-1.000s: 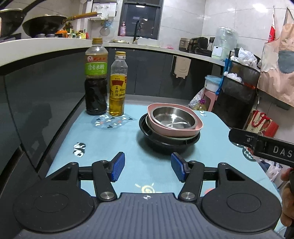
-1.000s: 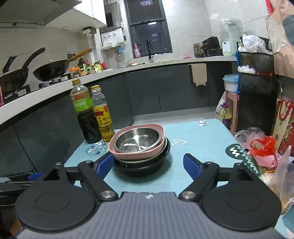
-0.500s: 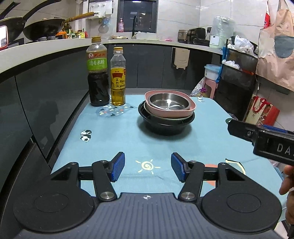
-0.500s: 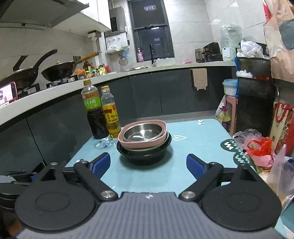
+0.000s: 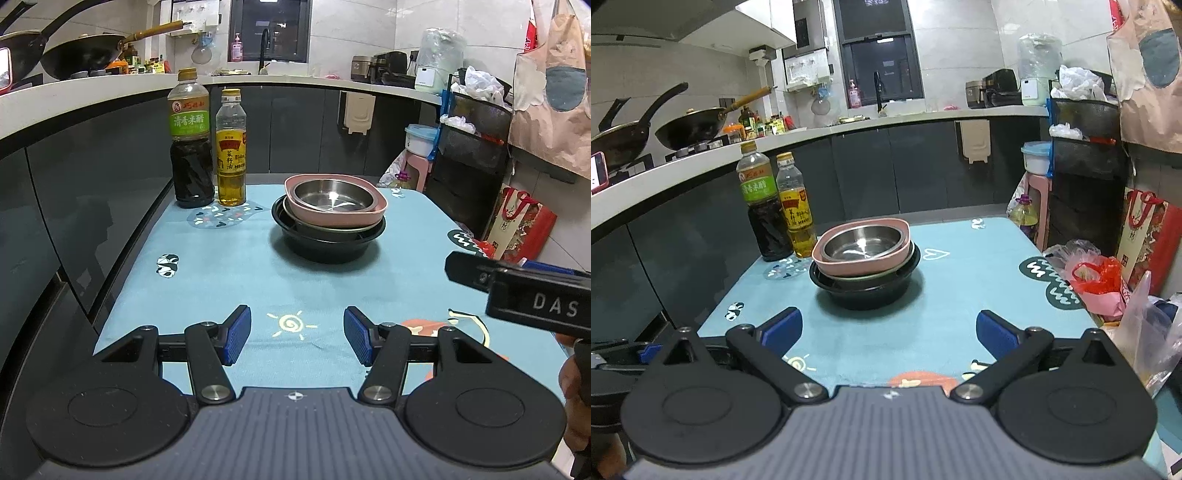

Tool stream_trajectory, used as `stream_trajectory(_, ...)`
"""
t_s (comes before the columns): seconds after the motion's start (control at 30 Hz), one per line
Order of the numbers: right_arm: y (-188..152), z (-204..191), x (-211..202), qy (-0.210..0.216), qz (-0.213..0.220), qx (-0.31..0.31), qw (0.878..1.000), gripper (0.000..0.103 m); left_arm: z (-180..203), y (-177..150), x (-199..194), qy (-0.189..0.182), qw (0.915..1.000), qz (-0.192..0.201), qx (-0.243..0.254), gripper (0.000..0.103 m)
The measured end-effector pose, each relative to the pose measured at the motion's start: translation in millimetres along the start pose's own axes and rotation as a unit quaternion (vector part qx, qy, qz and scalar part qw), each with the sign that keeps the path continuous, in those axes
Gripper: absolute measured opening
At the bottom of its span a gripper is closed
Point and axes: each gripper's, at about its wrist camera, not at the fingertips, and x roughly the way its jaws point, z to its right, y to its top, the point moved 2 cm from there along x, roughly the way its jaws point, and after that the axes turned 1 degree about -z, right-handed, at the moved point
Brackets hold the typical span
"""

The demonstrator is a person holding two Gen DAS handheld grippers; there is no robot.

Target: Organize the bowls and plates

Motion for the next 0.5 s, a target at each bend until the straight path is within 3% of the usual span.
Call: stream_trajectory(0.5,-4.1,2.5,7.7,0.0,-0.019,0.007,1.0,0.047,-0.9,-1.9,7.1,0.016,0.9998,-0.004,-0.005,0.053)
